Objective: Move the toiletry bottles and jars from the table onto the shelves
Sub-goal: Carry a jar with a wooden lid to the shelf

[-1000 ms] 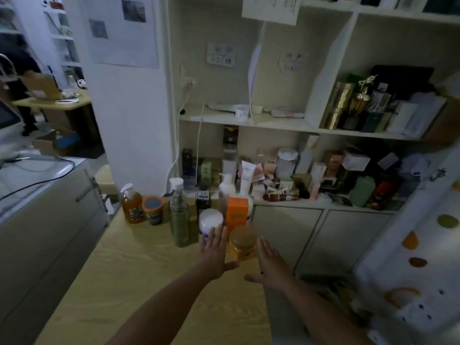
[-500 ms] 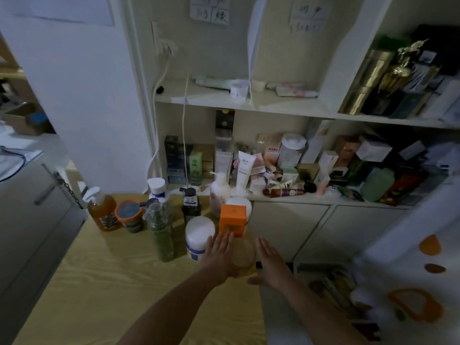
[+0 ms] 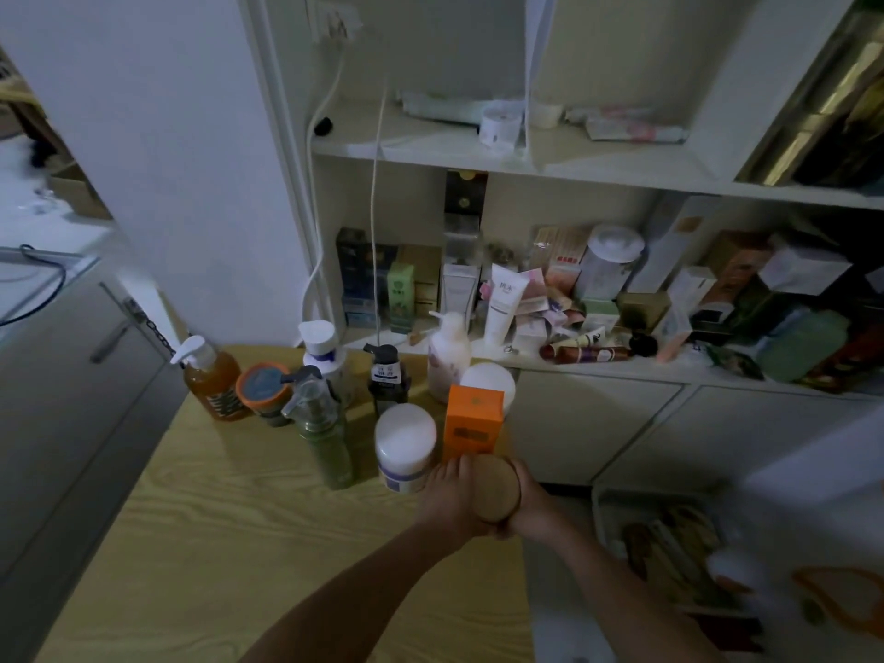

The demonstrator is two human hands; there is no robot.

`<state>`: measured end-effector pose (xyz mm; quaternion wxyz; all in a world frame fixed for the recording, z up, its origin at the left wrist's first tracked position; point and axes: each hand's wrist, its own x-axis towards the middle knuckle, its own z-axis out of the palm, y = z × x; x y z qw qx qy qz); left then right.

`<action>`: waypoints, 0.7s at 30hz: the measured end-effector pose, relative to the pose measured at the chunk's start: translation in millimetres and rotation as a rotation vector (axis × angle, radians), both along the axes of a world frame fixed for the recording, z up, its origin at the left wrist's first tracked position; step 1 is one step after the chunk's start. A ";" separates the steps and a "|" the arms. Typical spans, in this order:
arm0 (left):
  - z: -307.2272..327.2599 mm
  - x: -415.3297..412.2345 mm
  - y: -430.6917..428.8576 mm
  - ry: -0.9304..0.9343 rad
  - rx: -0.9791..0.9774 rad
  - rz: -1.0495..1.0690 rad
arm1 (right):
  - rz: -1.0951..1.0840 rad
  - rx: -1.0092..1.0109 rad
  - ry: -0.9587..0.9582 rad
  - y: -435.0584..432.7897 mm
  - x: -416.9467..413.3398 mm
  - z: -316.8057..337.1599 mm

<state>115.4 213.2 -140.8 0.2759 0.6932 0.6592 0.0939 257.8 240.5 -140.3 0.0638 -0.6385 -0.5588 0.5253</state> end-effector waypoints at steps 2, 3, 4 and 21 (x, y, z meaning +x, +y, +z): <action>4.5 -1.5 0.2 -0.019 -0.001 0.010 | -0.013 -0.022 -0.015 1.0 0.0 0.2; 6.2 -1.9 1.2 -0.059 -0.029 0.007 | -0.022 -0.029 -0.017 1.1 1.1 1.0; 6.5 -2.9 2.7 -0.082 -0.049 0.003 | -0.034 -0.046 -0.017 0.5 4.0 1.0; 79.9 36.2 -22.1 -0.744 -0.371 -0.197 | -0.552 -0.048 0.614 -104.6 79.3 53.0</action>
